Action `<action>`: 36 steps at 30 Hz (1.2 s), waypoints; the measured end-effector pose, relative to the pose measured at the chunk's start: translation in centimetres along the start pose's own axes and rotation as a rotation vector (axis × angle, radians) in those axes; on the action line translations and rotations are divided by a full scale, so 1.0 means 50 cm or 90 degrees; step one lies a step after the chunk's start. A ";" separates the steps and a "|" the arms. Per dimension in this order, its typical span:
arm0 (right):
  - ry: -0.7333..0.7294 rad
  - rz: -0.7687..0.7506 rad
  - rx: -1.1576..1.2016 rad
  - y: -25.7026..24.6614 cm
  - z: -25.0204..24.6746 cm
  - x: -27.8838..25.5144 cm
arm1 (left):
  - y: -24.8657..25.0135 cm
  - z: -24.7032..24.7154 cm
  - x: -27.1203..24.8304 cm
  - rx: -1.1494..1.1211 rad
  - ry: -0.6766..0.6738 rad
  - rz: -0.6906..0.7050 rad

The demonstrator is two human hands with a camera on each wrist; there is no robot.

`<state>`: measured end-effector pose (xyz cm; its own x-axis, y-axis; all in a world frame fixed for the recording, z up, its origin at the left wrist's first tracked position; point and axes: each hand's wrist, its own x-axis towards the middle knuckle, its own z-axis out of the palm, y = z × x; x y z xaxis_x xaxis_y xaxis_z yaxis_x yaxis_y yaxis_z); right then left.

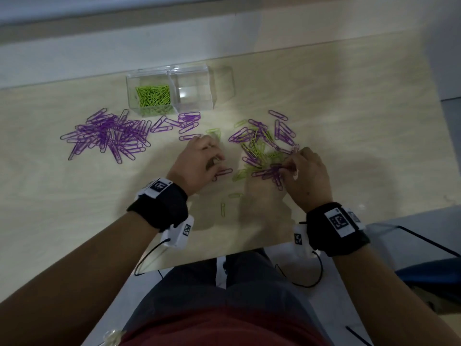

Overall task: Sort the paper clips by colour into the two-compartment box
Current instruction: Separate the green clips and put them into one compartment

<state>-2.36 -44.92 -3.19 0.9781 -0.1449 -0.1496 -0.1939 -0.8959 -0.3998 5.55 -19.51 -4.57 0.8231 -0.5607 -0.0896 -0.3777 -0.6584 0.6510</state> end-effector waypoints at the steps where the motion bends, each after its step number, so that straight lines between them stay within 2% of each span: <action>1: 0.004 0.011 0.006 -0.013 0.008 -0.007 | 0.009 0.007 0.008 0.010 0.000 -0.001; 6: 0.011 0.065 0.051 -0.095 0.051 0.001 | 0.046 0.019 0.025 0.156 -0.121 -0.092; 9: 0.000 0.081 0.075 -0.133 0.070 0.024 | 0.049 0.020 0.020 0.132 -0.143 -0.107; 11: -0.041 0.087 0.054 -0.143 0.076 0.034 | 0.051 0.009 0.018 -0.069 -0.075 -0.123; 13: -0.083 0.092 0.029 -0.146 0.077 0.042 | 0.044 -0.013 0.025 -0.215 0.041 -0.172; 16: -0.117 0.065 -0.003 -0.154 0.077 0.052 | 0.004 -0.060 0.044 -0.146 0.176 -0.196; 18: -0.149 0.055 -0.018 -0.160 0.077 0.055 | -0.031 -0.081 0.048 -0.024 0.199 -0.210; 20: -0.170 0.046 -0.024 -0.162 0.077 0.055 | -0.040 -0.087 0.042 0.073 0.176 -0.193; 23: -0.135 0.045 -0.009 -0.163 0.078 0.050 | -0.007 -0.070 0.020 0.053 0.105 -0.188; 25: -0.110 0.054 -0.012 -0.163 0.078 0.047 | 0.014 -0.045 0.006 0.075 0.061 -0.218; 29: -0.138 0.071 -0.060 -0.167 0.080 0.044 | 0.035 -0.008 -0.002 0.145 -0.019 -0.337; 32: -0.147 0.074 -0.058 -0.172 0.081 0.047 | 0.037 0.001 0.004 0.113 -0.007 -0.393; 36: -0.106 0.077 -0.007 -0.160 0.078 0.047 | 0.038 0.004 0.010 0.029 0.014 -0.465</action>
<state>1.17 -36.46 -3.86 0.9213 -0.1814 -0.3440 -0.3076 -0.8810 -0.3594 5.17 -21.13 -3.54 0.8798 0.0398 -0.4737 0.2548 -0.8808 0.3991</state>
